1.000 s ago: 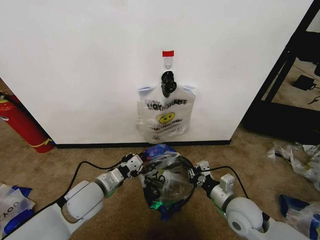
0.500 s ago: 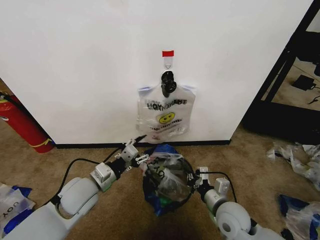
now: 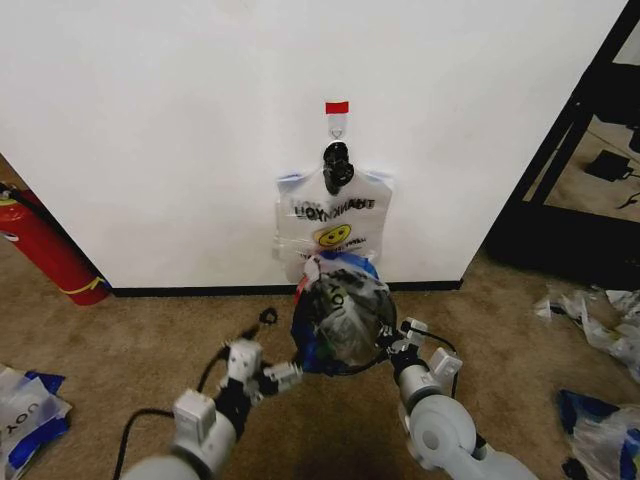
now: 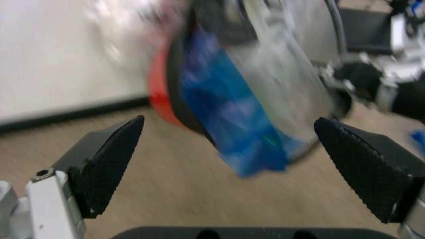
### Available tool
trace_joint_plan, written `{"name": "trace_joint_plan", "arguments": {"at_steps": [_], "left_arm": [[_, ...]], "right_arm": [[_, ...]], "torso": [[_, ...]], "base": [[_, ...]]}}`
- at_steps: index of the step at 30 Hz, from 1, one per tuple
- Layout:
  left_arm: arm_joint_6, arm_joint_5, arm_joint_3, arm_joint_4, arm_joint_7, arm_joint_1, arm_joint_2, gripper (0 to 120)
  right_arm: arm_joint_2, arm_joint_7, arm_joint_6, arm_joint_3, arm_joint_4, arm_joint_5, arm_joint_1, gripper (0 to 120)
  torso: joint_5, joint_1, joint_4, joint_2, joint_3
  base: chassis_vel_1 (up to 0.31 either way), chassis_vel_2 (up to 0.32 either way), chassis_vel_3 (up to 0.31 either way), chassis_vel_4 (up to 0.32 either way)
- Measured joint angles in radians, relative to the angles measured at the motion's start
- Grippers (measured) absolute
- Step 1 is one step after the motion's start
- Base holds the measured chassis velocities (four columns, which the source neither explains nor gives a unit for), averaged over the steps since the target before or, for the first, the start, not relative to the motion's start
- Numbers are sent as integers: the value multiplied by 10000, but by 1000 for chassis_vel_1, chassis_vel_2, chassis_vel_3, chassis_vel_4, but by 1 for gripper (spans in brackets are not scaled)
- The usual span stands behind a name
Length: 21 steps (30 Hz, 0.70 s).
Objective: Pick up the garbage bag from the wall and place it over the trash bin.
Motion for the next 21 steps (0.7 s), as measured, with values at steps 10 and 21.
{"name": "trace_joint_plan", "arguments": {"at_steps": [10,21], "left_arm": [[1019,-2500,514,463,-657,-1602,-493,100],[1611,-2808,539,649,-1313,-1788,-484,80]], "right_arm": [[35,5,-39,-238,135,-154,-65,0],[-15,-60,-107,-202,187,-304,-88,0]], "torso": [[0,1,0,0,1],[1,0,3,0,1]], "base": [[0,0,0,0],[0,0,0,0]]}}
